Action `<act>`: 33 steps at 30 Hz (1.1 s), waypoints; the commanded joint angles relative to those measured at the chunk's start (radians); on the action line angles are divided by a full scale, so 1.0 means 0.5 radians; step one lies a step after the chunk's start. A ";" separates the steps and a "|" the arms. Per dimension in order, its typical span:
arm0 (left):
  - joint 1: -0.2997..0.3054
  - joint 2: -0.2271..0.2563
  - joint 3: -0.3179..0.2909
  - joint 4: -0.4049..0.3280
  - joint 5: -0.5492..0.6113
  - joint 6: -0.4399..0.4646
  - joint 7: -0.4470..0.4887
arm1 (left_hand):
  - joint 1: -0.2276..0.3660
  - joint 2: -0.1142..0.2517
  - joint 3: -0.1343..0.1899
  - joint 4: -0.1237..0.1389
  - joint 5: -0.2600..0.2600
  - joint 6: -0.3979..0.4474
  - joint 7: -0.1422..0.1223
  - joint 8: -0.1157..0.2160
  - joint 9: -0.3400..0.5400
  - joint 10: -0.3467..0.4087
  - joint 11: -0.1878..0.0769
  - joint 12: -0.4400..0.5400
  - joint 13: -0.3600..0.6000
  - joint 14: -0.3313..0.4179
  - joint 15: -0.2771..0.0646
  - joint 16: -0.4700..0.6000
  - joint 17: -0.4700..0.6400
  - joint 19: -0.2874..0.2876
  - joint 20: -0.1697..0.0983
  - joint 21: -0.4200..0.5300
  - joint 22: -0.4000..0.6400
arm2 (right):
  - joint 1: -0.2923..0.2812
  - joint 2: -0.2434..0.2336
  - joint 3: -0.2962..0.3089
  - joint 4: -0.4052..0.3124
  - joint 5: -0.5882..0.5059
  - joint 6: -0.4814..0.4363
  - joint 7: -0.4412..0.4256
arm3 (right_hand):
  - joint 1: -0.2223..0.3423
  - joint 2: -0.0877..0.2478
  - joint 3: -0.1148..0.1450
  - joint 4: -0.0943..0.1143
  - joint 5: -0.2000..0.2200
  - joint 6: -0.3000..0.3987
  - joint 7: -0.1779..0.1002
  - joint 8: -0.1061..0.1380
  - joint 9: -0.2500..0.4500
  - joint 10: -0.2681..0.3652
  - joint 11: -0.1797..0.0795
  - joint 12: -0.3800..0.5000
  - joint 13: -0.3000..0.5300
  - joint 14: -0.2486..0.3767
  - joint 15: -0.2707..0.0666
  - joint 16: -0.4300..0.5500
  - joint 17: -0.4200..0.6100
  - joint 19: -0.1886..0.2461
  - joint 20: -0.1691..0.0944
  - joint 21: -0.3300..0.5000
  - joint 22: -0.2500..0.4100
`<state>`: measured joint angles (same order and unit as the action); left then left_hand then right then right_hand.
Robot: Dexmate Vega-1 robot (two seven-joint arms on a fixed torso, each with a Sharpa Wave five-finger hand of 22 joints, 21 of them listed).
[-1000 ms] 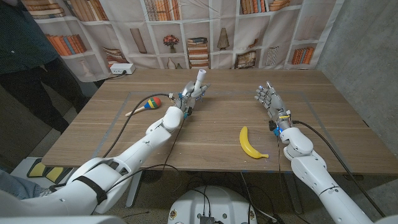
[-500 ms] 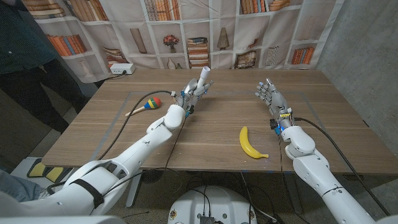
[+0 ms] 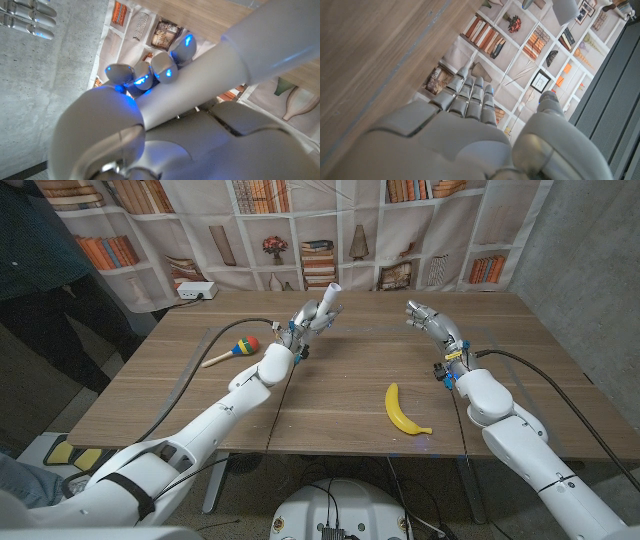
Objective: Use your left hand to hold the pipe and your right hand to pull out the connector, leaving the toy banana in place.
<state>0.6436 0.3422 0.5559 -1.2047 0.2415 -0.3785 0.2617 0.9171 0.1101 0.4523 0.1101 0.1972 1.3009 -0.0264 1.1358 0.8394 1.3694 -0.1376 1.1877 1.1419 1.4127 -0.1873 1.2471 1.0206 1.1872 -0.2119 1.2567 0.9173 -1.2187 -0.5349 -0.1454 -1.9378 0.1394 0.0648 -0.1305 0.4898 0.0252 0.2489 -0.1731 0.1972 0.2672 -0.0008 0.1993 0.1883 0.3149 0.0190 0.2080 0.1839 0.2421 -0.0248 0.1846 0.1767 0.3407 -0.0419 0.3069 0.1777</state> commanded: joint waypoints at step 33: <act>-0.063 0.083 0.017 -0.025 0.066 -0.200 -0.285 | -0.040 -0.202 0.727 0.100 0.180 0.022 0.061 0.140 -0.064 0.005 0.048 0.125 -0.042 0.018 0.010 0.110 -0.058 -0.055 0.003 0.222 -0.011 | 0.413 -0.230 -0.413 -0.521 -1.011 -0.560 0.221 | 0.825 -0.159 0.015 0.031 0.099 0.216 -0.175 0.068 0.018 0.228 -0.161 0.074 -0.002 0.280 -0.239 0.057 0.009 0.465 -0.249 -0.005 0.016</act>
<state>0.6196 0.3785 0.5577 -1.2102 0.2607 -0.4773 0.1548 0.9097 0.0029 0.8023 0.1625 0.2823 1.3132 0.0001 1.1985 0.8018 1.3749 -0.1178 1.2429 1.1157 1.4148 -0.1813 1.2960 0.9940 1.1652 -0.2052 1.3583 0.9124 -1.0938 -0.6377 -0.2519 -2.1378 -0.2315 -0.1203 -0.0520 0.8819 -0.0540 0.2608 -0.1625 0.2406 0.3565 -0.0806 0.2267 0.1935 0.4088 -0.0603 0.2347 0.1815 0.3620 -0.0413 0.2002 0.1756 0.5571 -0.0533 0.2933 0.1806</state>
